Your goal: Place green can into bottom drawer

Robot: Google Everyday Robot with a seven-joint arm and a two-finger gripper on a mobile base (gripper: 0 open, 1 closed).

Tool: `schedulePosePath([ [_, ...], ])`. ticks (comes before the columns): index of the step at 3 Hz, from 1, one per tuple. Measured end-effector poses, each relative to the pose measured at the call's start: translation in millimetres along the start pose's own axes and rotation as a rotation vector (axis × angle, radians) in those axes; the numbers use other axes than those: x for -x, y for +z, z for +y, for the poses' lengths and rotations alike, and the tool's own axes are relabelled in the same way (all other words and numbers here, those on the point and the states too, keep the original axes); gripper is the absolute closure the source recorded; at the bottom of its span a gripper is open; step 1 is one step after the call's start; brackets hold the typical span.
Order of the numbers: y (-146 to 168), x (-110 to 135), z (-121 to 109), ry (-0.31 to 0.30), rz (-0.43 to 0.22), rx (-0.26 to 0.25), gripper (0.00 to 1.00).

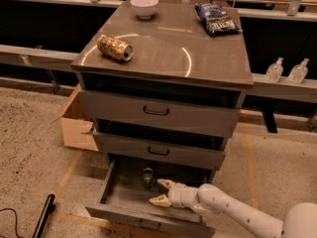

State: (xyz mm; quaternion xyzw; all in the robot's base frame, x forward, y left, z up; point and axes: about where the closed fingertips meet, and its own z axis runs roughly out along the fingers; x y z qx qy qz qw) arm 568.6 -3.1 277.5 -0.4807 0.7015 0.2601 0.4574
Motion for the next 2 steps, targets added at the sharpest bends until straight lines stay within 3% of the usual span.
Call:
schedulePosePath([
  [1, -46.6, -3.8, 14.0, 0.047, 0.073, -0.044, 0.63],
  [2, -43.5, 0.3, 46.7, 0.045, 0.078, 0.005, 0.62],
])
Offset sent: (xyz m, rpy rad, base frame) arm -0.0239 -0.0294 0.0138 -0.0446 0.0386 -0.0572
